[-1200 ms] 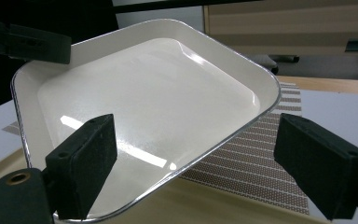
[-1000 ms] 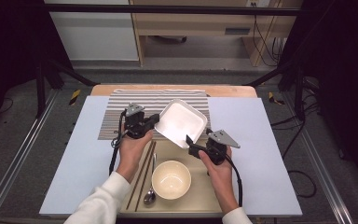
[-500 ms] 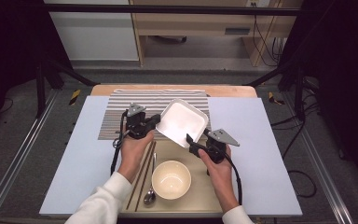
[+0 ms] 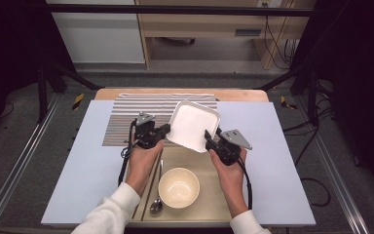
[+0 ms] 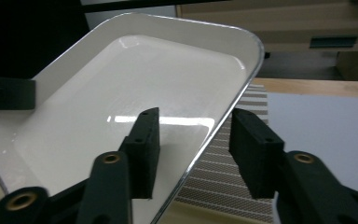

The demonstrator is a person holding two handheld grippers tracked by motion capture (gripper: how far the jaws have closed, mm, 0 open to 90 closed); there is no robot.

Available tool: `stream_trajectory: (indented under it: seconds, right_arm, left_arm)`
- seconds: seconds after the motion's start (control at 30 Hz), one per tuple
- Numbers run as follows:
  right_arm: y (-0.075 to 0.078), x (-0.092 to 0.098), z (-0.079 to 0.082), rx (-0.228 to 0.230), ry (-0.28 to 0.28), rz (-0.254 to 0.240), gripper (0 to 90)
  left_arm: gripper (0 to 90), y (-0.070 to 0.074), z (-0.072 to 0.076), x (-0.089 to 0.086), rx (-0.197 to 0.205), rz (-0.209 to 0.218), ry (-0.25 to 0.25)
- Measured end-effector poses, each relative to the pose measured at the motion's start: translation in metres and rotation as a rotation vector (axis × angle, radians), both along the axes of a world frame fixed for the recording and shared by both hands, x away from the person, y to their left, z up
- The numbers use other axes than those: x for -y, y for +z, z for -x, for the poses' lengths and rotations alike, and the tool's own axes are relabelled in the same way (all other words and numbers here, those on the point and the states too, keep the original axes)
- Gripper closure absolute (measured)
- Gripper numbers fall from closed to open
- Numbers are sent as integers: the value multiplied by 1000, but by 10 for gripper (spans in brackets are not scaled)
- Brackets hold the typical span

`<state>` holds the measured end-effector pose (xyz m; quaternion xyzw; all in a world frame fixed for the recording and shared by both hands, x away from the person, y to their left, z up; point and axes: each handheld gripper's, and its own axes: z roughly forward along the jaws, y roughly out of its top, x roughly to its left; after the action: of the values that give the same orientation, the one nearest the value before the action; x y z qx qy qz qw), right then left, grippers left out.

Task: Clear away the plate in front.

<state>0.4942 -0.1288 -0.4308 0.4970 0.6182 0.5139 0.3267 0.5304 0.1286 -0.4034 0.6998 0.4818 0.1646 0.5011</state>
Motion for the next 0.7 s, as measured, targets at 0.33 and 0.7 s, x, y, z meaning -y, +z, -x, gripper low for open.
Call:
stream_trajectory:
  seconds: [0.33, 0.7]
  right_arm:
    - [6, 7, -15, -11, -94, -78, 833]
    - [23, 14, -24, -21, -76, -153, 890]
  left_arm:
    - [870, -4, 9, 7, 10, 6, -13]
    - [833, -12, 14, 14, 33, -2, -29]
